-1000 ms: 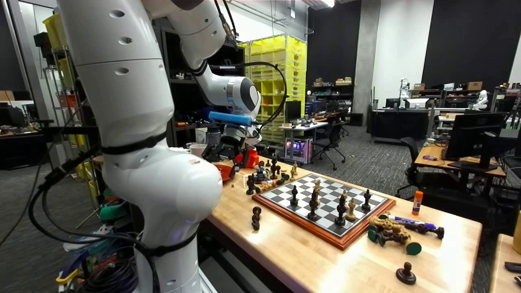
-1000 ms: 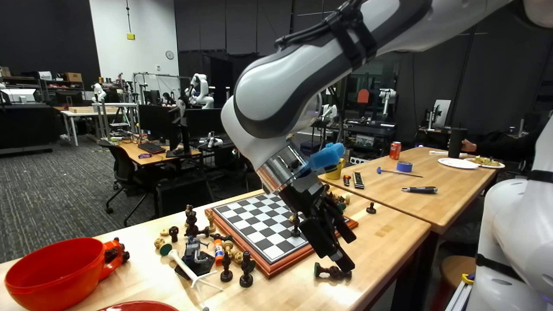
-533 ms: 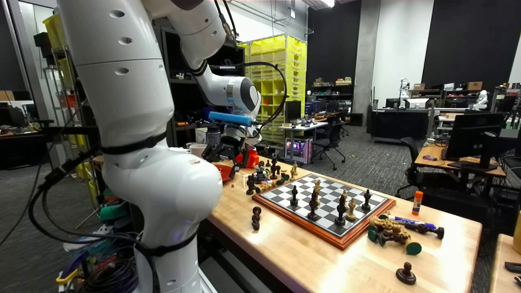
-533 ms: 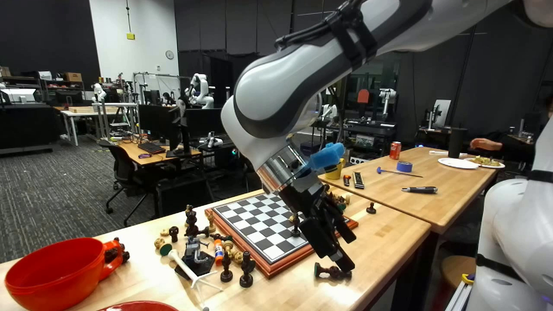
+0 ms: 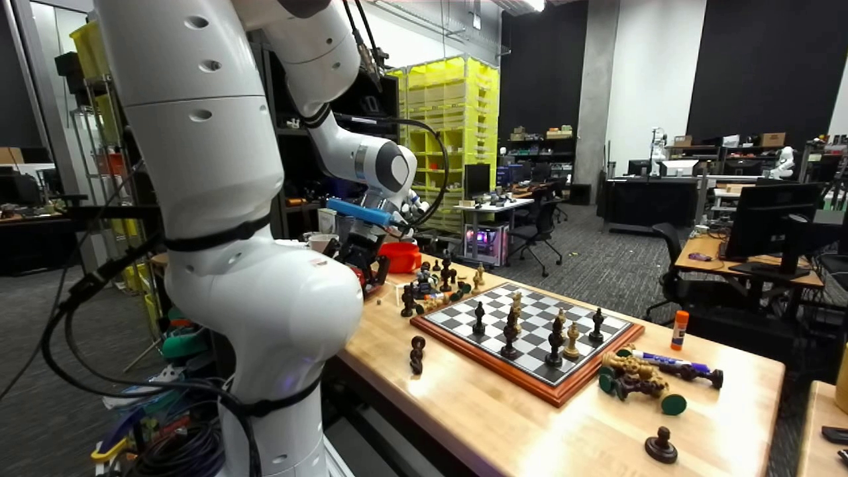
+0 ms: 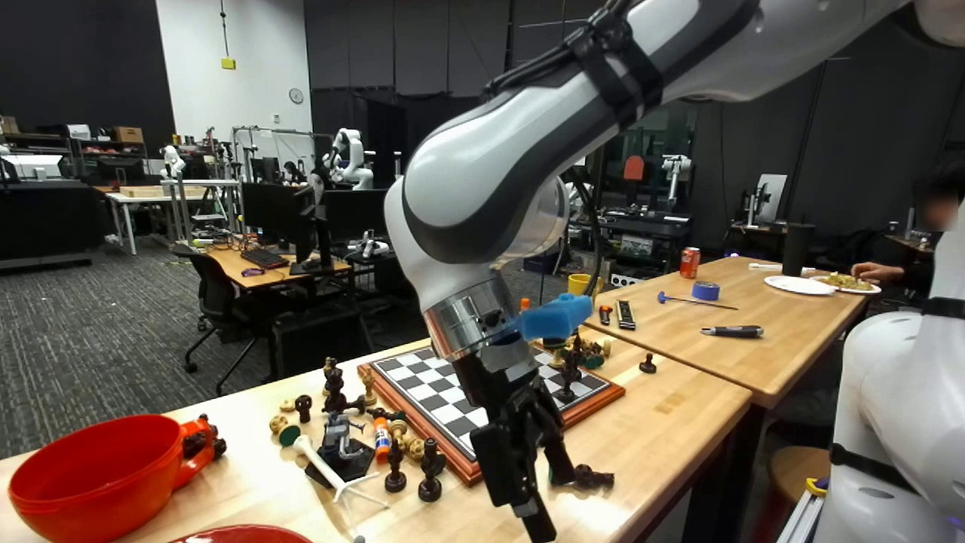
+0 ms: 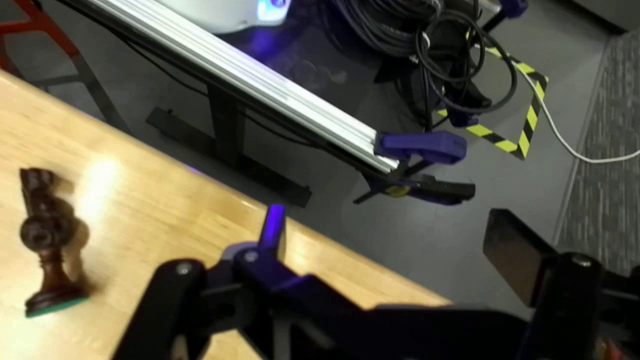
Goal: Pick up two black pieces from the table and place them on the chess board
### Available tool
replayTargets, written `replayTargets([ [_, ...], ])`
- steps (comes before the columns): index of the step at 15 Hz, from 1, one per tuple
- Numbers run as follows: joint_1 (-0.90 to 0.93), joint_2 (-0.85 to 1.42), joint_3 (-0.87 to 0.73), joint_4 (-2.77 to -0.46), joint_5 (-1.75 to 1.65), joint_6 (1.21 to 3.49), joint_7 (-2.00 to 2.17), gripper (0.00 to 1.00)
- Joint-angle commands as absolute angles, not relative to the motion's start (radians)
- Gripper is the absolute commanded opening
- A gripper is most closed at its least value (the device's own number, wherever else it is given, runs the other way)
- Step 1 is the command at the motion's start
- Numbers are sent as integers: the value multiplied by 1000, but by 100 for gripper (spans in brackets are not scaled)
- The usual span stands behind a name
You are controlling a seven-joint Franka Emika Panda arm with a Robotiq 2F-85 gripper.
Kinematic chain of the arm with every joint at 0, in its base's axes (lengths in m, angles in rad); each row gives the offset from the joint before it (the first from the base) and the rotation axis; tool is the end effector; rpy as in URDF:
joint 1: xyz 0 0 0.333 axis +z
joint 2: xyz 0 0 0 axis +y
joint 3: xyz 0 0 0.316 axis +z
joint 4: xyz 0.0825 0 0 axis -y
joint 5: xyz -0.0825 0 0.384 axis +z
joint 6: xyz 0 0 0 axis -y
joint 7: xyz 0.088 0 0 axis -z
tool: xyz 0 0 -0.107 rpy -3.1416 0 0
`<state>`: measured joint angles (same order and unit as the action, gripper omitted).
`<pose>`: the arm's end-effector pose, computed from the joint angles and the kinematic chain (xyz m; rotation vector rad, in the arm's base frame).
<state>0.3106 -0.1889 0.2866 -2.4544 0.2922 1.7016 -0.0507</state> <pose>0.3076 0.2402 0.3377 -2.8508 -0.7342 0.9125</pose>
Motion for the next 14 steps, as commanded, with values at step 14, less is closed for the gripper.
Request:
replayTargets([
  [14,283,-240,322,-2500,121,2136,271,100],
])
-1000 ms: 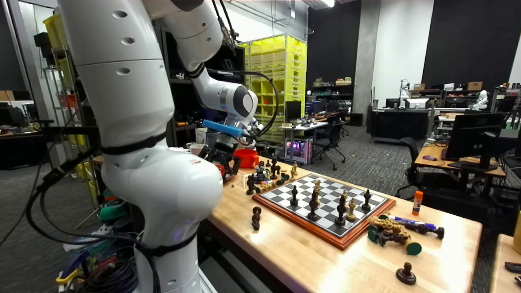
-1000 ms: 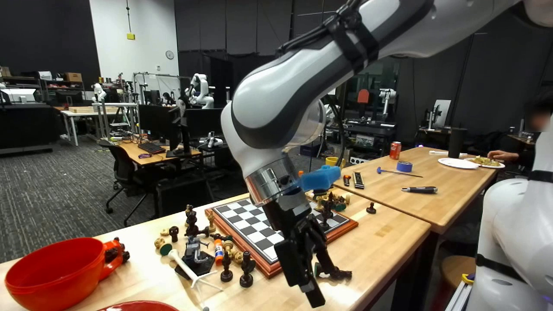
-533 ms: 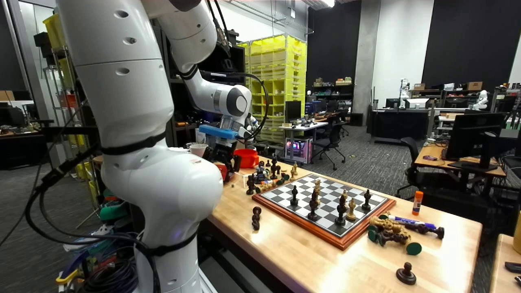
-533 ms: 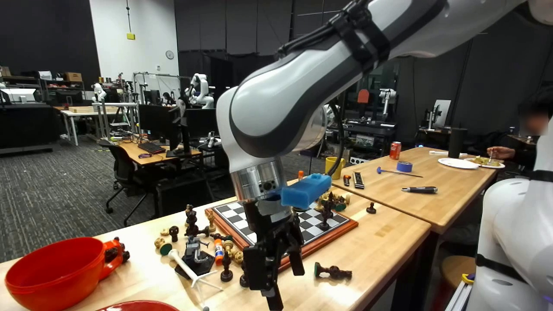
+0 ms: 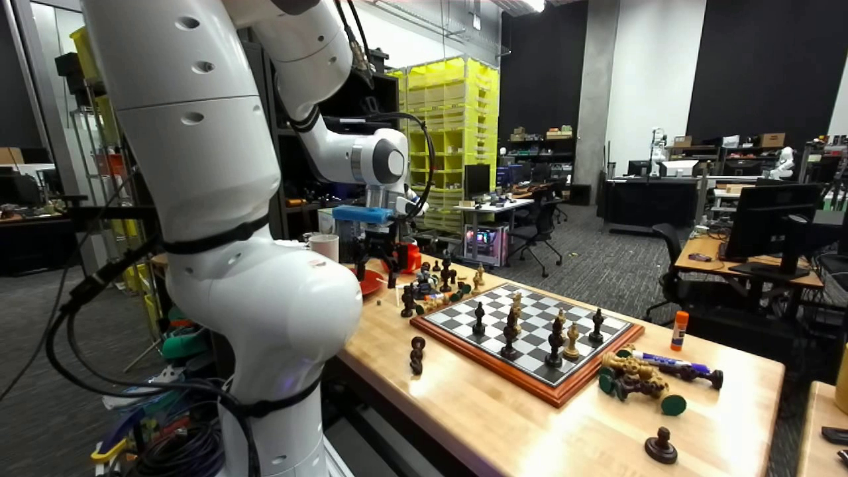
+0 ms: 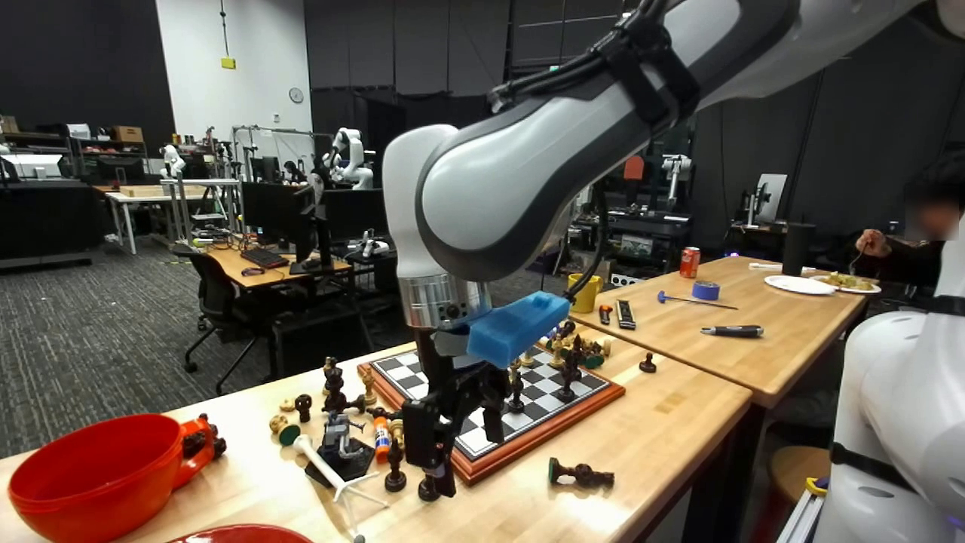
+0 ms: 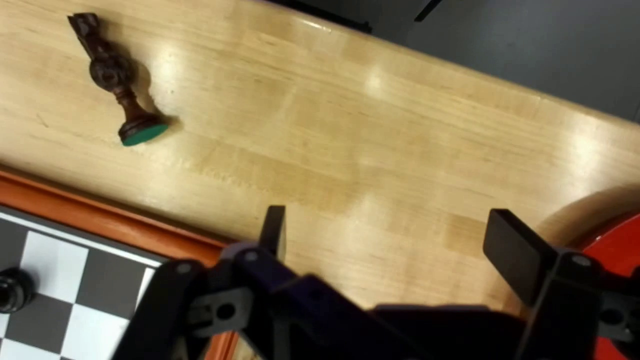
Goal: Pick up two black pieces from the table and place them on the chess board
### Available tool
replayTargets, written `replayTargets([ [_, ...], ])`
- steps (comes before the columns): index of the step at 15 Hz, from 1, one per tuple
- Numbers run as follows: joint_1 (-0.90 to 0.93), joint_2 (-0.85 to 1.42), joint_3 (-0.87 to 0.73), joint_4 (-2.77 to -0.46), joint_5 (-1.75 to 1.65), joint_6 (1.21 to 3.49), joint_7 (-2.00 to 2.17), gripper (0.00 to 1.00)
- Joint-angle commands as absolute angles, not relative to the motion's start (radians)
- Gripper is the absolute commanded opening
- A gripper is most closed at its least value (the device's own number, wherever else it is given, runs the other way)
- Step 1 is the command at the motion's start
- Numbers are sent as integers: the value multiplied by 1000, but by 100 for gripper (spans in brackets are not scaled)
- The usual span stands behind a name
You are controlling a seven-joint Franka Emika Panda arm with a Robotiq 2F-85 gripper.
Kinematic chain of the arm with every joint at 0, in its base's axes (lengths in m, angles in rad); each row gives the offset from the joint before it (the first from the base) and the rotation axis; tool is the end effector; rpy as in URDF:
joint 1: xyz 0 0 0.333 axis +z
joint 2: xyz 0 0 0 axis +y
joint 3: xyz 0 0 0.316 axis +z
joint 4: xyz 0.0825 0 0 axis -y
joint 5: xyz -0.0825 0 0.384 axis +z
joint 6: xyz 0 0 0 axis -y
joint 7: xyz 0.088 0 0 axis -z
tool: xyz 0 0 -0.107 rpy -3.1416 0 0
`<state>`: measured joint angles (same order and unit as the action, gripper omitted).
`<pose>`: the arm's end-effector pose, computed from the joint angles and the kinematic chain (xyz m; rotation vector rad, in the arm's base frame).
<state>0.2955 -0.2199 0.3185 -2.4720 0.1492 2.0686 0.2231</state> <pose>0.3475 0.2525 0.3556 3.0673 0.4528 -0.3064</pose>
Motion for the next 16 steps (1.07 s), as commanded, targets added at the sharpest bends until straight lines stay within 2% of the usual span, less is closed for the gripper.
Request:
replayTargets([
  [1,275,-236,320,-2506,111,2167,284,100],
  [11,240,-187,307,-2529,88,2301,316,100],
  [16,245,-184,301,-2524,96,2285,296,100],
])
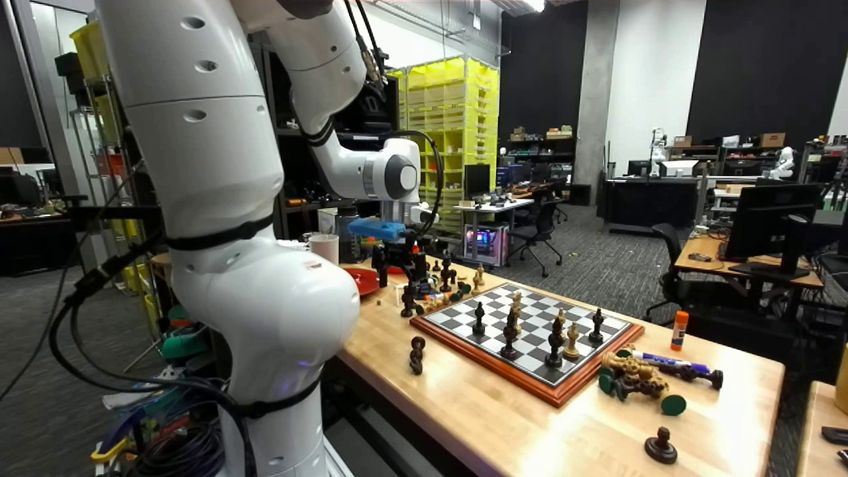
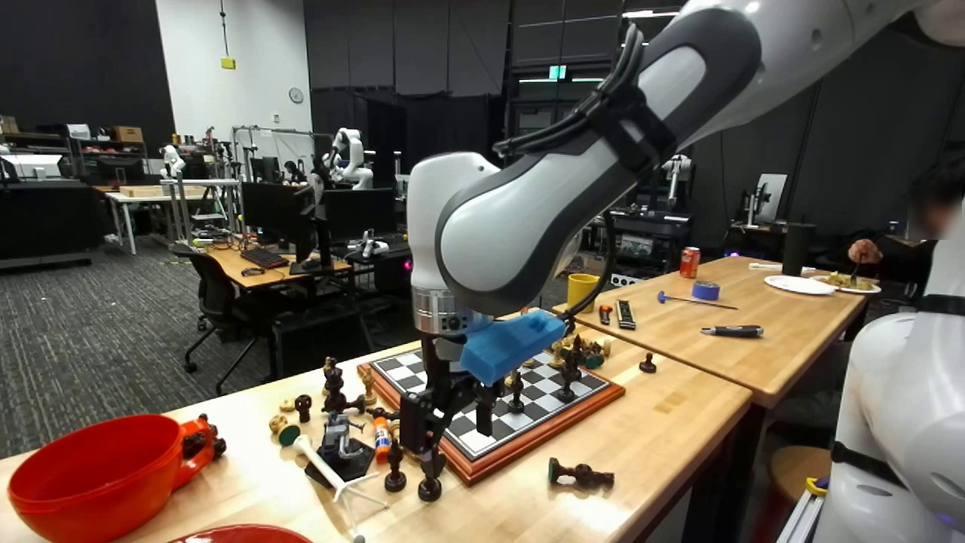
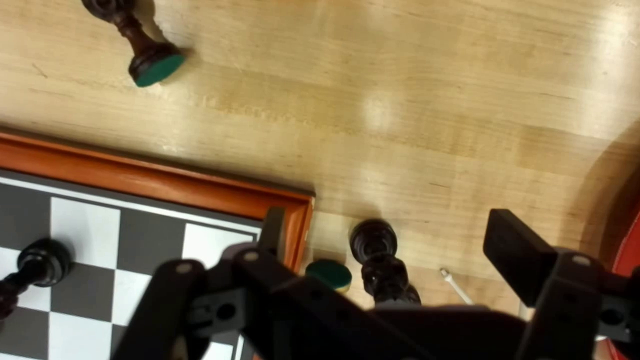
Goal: Pick up two black pieces from the table and place them on the chess board
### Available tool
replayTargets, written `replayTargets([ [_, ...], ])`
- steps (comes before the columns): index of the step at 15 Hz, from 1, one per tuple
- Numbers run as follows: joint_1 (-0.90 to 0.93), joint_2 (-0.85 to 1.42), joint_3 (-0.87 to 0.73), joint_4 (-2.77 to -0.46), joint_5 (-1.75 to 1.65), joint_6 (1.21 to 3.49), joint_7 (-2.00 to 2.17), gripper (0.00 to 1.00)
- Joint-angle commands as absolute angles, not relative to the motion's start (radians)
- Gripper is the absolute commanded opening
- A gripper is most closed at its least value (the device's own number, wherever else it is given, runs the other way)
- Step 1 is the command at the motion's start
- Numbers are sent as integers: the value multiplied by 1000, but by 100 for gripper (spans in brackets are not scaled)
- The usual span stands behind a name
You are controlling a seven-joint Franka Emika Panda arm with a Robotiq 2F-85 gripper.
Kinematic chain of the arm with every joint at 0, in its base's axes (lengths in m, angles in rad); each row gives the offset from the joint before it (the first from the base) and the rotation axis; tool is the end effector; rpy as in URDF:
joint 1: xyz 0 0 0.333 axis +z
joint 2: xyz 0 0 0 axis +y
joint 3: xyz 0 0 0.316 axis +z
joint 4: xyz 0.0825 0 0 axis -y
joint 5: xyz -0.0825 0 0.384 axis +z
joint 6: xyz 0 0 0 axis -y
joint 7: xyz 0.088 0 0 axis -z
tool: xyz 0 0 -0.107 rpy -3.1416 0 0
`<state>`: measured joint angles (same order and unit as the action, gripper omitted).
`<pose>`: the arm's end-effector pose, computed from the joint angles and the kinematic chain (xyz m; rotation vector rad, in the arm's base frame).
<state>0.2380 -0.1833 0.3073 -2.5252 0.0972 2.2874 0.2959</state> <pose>0.3748 0.2276 0.3349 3.1178 0.2762 -0.0975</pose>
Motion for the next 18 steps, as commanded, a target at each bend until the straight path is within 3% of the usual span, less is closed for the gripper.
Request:
replayTargets([
  [1,245,-184,300,-2524,96,2285,296,100],
  [13,243,-125,310,-2494,15,2339,318,100],
  [14,242,-118,309,-2492,9,2347,317,75],
  [16,244,-107,306,-2487,8,2358,301,68],
  [18,247,-97,305,-2483,8,2371,295,53],
])
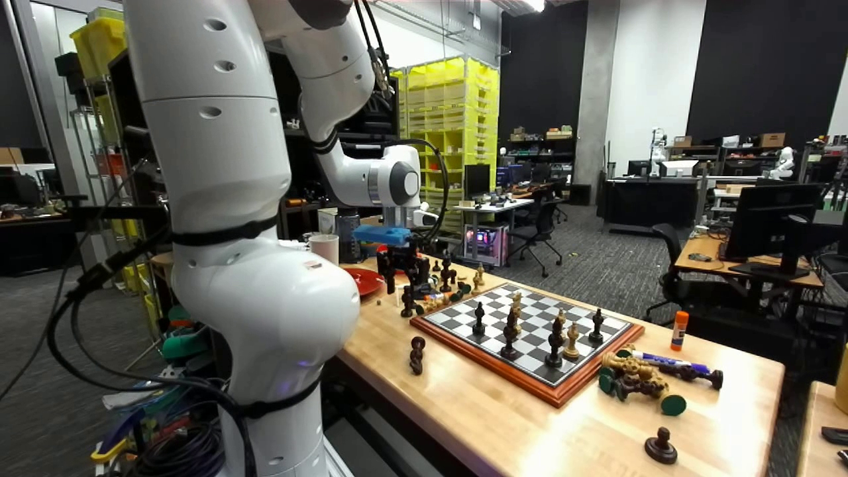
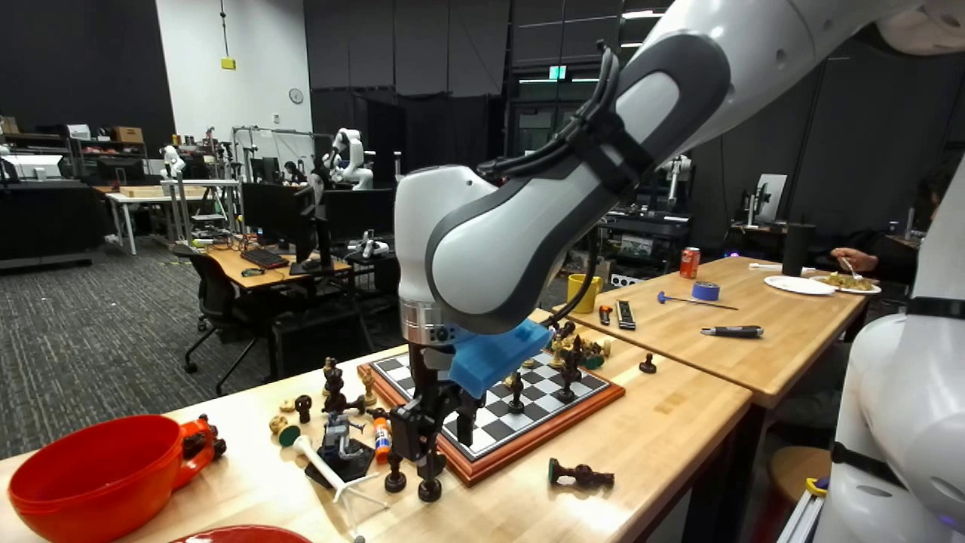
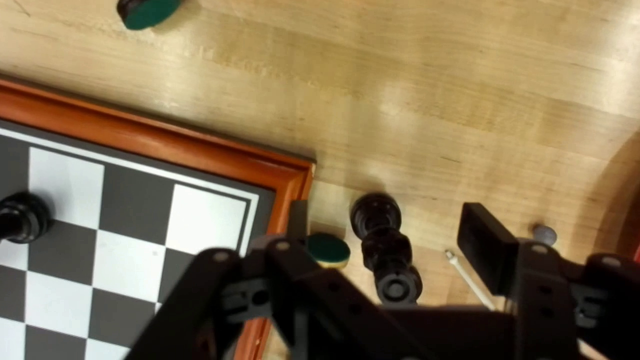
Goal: Pick up two black pieces from the table and place them on the chess board
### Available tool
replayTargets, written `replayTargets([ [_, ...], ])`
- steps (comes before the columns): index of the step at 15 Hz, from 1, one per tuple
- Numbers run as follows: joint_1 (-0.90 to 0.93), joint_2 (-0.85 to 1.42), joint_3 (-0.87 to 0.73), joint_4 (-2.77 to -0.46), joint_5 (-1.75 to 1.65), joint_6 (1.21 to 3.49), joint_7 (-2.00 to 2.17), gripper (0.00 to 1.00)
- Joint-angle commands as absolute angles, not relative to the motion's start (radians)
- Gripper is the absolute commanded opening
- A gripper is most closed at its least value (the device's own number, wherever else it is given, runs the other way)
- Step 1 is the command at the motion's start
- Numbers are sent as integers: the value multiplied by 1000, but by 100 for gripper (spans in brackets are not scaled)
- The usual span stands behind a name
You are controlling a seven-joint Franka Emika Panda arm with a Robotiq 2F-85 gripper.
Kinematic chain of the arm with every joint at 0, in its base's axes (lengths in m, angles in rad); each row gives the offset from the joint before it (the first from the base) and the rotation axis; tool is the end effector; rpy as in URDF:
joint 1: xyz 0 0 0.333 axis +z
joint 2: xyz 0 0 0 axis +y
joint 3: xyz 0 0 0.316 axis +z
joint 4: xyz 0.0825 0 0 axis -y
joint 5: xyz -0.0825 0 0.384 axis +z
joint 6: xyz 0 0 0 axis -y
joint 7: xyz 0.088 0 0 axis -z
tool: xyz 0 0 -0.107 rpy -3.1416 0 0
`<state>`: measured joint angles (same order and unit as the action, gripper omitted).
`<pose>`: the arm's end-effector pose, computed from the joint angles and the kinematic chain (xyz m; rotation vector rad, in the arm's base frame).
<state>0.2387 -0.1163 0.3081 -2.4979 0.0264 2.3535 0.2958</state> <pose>0.3887 0.2356 0.3230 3.0920 0.3564 -0.0365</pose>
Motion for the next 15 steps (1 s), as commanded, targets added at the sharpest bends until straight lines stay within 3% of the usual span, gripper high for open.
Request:
replayTargets([
  [1,248,-91,305,-2481,7,2376,294,45],
  [6,256,-70,308,-2471,-9,2391,304,7],
  [8,258,-68,308,-2469,-15,2392,306,0],
  [13,260,-63,307,-2462,-33,2385,313,0],
  [15,260,-64,307,-2462,-36,2380,313,27],
])
